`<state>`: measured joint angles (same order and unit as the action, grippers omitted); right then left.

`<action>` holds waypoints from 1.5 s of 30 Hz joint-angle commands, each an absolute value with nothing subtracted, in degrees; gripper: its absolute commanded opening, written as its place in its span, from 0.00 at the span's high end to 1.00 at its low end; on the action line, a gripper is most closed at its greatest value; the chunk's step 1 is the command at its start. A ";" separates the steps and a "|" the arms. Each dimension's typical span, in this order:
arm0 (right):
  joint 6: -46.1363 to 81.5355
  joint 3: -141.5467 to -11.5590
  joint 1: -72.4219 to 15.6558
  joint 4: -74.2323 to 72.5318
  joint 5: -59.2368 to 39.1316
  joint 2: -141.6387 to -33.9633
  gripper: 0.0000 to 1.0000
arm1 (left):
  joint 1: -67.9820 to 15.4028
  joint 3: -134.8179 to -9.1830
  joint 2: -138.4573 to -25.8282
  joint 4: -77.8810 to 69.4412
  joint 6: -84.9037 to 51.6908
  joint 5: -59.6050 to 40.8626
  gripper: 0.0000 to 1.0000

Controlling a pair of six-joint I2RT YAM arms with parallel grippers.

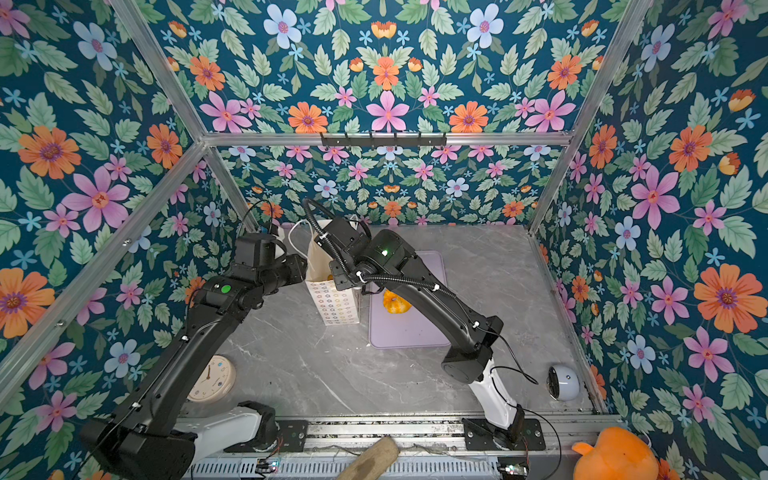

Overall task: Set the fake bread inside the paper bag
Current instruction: 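Lower the striped bun in the tongs into the bag and open them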

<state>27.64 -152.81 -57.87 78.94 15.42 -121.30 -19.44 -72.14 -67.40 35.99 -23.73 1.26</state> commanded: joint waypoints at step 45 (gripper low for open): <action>20.87 -154.62 -60.84 74.78 17.09 -120.77 0.55 | -19.41 -71.22 -67.60 34.28 -24.26 0.18 0.59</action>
